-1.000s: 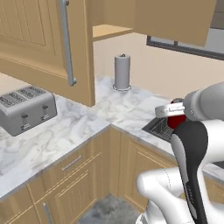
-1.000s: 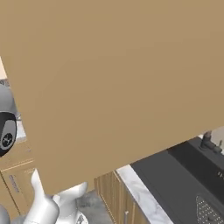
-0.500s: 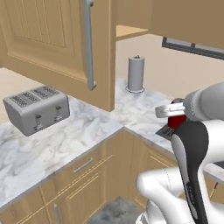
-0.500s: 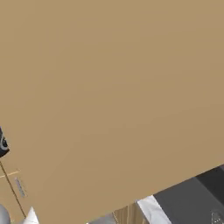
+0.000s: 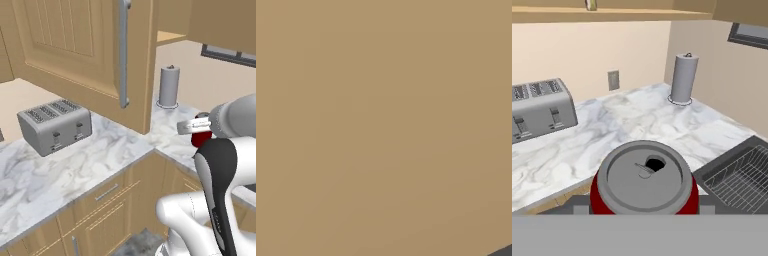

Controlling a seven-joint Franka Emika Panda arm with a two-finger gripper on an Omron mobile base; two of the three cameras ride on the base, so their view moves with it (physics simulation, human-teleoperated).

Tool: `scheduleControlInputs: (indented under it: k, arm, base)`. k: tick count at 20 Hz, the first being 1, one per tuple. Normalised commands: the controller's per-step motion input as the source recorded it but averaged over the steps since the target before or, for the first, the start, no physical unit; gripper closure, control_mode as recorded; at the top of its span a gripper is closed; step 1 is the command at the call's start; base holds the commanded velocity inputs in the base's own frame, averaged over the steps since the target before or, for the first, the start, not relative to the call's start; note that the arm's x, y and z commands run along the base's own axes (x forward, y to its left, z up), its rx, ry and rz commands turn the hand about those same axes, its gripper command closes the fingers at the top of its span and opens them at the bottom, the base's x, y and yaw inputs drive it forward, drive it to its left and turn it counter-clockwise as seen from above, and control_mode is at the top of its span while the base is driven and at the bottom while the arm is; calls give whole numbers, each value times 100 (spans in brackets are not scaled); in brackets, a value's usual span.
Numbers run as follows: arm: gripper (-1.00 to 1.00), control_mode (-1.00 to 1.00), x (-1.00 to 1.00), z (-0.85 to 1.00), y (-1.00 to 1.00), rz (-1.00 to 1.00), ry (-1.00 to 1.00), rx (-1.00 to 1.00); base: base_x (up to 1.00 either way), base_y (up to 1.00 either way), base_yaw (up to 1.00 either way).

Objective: Sort all alcoholic drinks to one cabinet, and non-alcoholic drinks to the other.

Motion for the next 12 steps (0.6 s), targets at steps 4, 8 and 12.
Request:
scheduleControlInputs:
  k: [4,8,12]
  arm:
    - [100,100,0,0,0,0,0,0]
    - [100,100,0,0,0,0,0,0]
    - [100,100,0,0,0,0,0,0]
  base:
    - [32,-2,12]
    - [30,-10,12]
    - [34,-13,11]
